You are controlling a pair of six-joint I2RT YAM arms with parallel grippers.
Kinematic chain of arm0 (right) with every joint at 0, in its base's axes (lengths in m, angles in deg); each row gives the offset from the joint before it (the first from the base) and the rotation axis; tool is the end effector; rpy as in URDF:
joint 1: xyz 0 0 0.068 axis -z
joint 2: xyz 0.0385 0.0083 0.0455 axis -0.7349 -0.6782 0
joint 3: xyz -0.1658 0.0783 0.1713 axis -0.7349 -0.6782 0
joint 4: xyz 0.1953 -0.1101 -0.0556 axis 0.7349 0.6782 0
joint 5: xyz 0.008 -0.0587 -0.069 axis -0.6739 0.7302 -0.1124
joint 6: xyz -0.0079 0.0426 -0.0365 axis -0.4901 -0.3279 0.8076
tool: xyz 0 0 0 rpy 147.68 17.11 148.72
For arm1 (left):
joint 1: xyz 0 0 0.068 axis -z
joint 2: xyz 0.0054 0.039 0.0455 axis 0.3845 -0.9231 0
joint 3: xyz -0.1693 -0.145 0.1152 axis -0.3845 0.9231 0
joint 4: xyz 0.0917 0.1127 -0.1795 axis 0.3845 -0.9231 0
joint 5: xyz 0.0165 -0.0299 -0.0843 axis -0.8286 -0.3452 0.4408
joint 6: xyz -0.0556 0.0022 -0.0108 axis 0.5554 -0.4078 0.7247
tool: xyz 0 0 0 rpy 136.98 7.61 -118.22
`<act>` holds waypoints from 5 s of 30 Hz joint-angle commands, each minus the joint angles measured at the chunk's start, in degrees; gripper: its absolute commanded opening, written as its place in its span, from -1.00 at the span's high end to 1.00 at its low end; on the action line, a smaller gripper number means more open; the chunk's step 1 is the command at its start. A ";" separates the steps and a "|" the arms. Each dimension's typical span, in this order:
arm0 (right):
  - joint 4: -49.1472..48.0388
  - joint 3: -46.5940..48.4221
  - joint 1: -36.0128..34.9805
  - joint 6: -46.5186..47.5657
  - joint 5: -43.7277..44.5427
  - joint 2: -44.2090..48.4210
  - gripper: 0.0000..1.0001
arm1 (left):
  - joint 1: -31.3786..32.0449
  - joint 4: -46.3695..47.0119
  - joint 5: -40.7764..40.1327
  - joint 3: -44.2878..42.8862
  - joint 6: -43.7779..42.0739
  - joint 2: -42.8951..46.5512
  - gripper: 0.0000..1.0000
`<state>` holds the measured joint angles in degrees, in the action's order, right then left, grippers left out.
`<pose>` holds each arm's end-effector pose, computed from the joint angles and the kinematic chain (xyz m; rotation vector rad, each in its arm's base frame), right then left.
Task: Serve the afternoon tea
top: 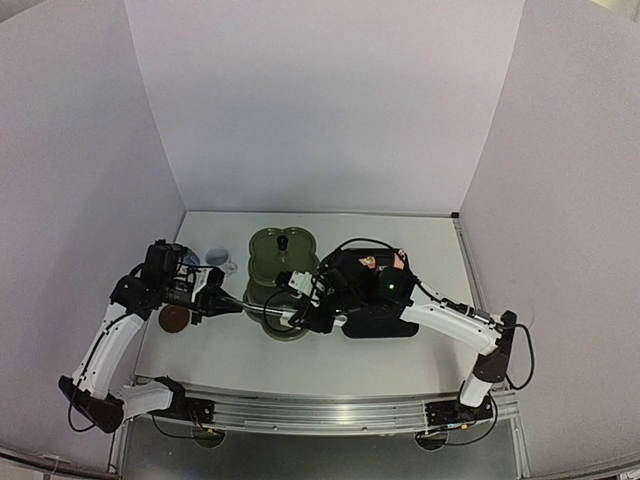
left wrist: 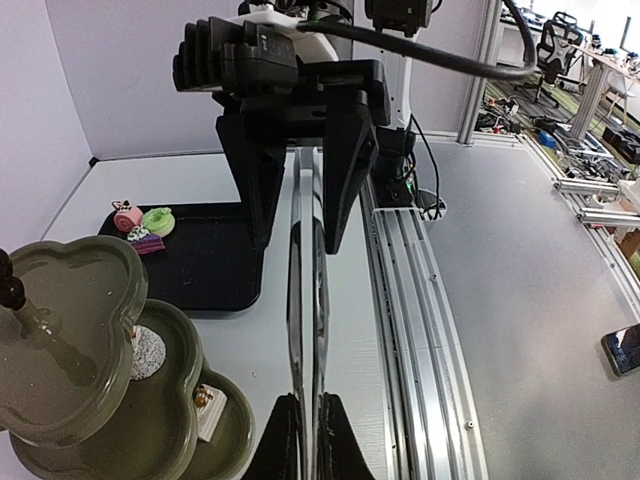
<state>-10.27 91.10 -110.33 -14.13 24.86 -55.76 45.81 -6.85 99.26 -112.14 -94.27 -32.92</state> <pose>0.1571 0.3253 0.3590 -1.3877 1.8717 0.7448 0.1435 -0.0999 0.3539 1.5132 1.3629 -1.0434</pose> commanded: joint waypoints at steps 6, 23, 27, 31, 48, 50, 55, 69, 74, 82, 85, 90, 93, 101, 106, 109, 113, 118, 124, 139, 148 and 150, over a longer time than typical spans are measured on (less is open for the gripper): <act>-2.48 2.18 0.27 0.37 -1.57 -0.12 0.98 | 0.02 1.89 3.20 0.57 -0.36 0.97 1.00; 3.45 -17.70 0.57 -19.30 21.10 26.95 1.00 | 0.03 33.81 -22.11 7.56 25.28 9.40 -0.99; 12.98 -18.28 5.95 -27.40 29.52 29.17 1.00 | 0.03 37.97 -28.84 9.45 34.24 9.22 -0.99; 18.34 -19.75 10.57 -33.44 31.98 26.68 1.00 | -0.07 39.95 -40.55 11.16 42.01 8.63 -0.99; 17.22 -27.78 19.24 -41.62 19.82 4.34 0.96 | -0.08 36.53 -54.43 18.59 41.59 10.14 -0.99; 16.92 -28.19 19.74 -41.77 19.72 2.83 0.96 | -0.08 36.99 -54.02 18.84 41.12 10.23 -0.99; 16.37 -29.14 20.56 -42.55 20.51 0.09 0.88 | -0.08 38.15 -54.31 19.08 40.56 9.96 -0.99; 15.94 -28.58 21.34 -43.53 24.49 -2.70 0.58 | -0.03 39.97 -54.51 19.47 39.20 9.15 -0.99; 15.43 -27.77 21.36 -43.47 24.71 -2.98 0.54 | -0.08 40.33 -54.86 19.57 38.60 9.22 -0.99; 14.13 -26.60 22.20 -43.78 24.15 -4.00 0.43 | -0.08 40.89 -55.04 19.98 38.07 9.35 -0.99; 13.93 -26.42 22.55 -44.64 24.15 -4.14 0.43 | -0.08 40.99 -55.18 20.08 38.05 9.52 -0.99; 13.93 -26.49 22.69 -45.35 24.18 -3.83 0.43 | -0.08 41.19 -55.34 20.39 37.72 9.90 -0.99; 13.65 -26.29 22.95 -44.95 24.08 -4.10 0.43 | -0.08 41.44 -55.35 20.63 37.72 9.98 -0.99; 12.17 -23.55 24.79 -42.91 23.34 -6.96 0.43 | -0.08 41.92 -55.19 20.76 37.62 9.99 -0.99; 11.88 -22.13 25.59 -42.39 23.86 -8.43 0.67 | -0.08 41.91 -55.28 20.94 37.85 10.08 -0.99; 11.88 -22.20 25.57 -42.31 23.97 -7.93 0.97 | -0.06 41.91 -55.75 21.05 38.15 10.20 -0.99; 11.80 -23.00 25.53 -41.33 23.97 -4.99 1.00 | -0.08 42.06 -56.73 21.56 38.44 10.33 -0.99; 11.79 -23.60 24.57 -38.45 24.76 2.76 1.00 | -0.29 42.91 -57.88 22.53 39.00 10.32 -0.99; 12.08 -25.85 23.69 -37.46 24.32 11.37 1.00 | -1.01 43.83 -58.12 23.63 39.61 10.14 -0.99; 12.39 10.97 8.36 -21.80 30.19 6.67 1.00 | -3.84 45.46 -59.35 25.73 45.20 9.40 -0.99; 12.53 23.23 -6.83 -7.45 16.20 -7.72 1.00 | -7.51 43.59 -68.84 27.66 48.12 11.17 -0.99; 12.41 20.75 -8.13 -6.74 13.34 -7.75 1.00 | -8.04 43.41 -70.58 28.19 47.99 11.63 -0.99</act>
<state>1.59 113.37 -115.76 -27.24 45.60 -62.21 39.01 35.77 35.16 -84.77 -47.75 -23.23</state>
